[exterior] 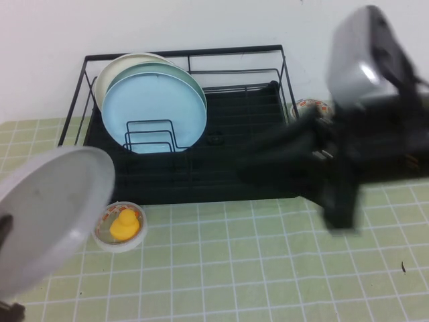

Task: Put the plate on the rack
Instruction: Place the plate on the rack

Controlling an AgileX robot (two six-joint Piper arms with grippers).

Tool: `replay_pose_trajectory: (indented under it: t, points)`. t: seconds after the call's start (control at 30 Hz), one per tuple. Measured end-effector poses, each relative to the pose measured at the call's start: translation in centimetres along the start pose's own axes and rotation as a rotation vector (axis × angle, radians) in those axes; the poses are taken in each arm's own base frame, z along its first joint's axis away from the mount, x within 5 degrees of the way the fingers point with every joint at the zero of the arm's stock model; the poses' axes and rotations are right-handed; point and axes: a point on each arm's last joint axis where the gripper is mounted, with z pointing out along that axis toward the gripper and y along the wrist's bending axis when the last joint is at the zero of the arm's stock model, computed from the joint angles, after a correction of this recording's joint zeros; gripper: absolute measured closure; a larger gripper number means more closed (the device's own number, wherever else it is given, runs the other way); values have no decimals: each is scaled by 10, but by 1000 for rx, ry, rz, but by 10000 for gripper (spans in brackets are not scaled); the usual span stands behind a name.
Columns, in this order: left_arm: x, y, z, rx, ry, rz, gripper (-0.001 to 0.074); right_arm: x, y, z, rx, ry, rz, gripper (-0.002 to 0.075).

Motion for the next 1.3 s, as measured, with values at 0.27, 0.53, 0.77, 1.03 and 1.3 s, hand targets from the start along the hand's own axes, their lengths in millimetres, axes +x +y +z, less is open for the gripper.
replay_pose_trajectory:
  t: [0.27, 0.53, 0.77, 1.03, 1.3]
  points:
    - [-30, 8, 21, 25, -74, 387, 615, 26, 20, -44, 66, 432, -166, 716]
    - [-63, 21, 90, 158, -89, 488, 615, 49, 23, -70, 156, 767, -8, 721]
    - [-69, 42, 177, 226, -28, 609, 615, 45, 33, -90, 255, 758, 31, 722]
    - [-60, 51, 245, 327, -11, 680, 615, 42, 39, -115, 438, 742, 59, 723]
    - [-34, 50, 278, 381, 0, 761, 615, 42, 39, -124, 511, 746, 61, 724]
